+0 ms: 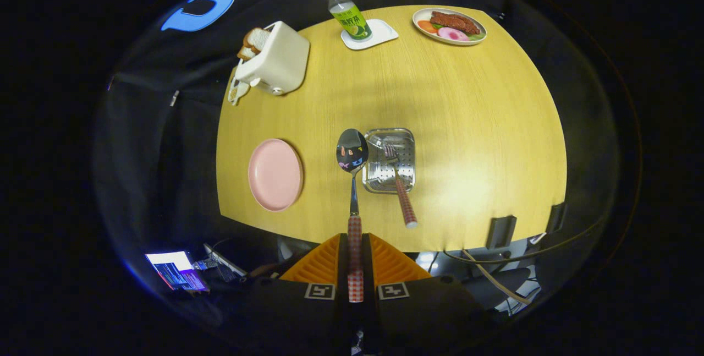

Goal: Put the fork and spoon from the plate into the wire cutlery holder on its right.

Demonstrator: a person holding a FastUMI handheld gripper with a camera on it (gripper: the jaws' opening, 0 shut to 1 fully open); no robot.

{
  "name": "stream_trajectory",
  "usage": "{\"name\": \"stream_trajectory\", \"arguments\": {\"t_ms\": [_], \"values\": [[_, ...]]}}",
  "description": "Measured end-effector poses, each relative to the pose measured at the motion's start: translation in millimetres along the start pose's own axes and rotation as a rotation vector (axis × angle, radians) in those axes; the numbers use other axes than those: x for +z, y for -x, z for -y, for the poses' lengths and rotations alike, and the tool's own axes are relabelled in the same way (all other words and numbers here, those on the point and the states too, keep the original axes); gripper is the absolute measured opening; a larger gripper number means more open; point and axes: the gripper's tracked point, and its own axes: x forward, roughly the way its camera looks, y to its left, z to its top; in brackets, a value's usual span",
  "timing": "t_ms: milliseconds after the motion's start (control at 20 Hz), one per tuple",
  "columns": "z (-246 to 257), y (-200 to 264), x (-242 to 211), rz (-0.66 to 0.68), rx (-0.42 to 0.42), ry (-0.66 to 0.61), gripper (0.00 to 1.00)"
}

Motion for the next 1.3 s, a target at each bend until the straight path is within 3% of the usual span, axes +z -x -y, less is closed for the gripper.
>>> {"name": "stream_trajectory", "arguments": {"t_ms": [300,750,1100,1250,1300], "values": [[22.8,-16.6,4.5,-0.196,-0.075,0.020,0.14],[26.4,-57.2,28.7,-0.356,-0.133,0.026,0.13],[31.1,-70.3,40.4,-0.357,-0.135,-0.019,0.14],[26.9,-65.2,50.6,-0.284,-0.102,-0.035,0.19],[24.0,-63.2,55.6,-0.241,-0.087,-0.049,0.26]]}}
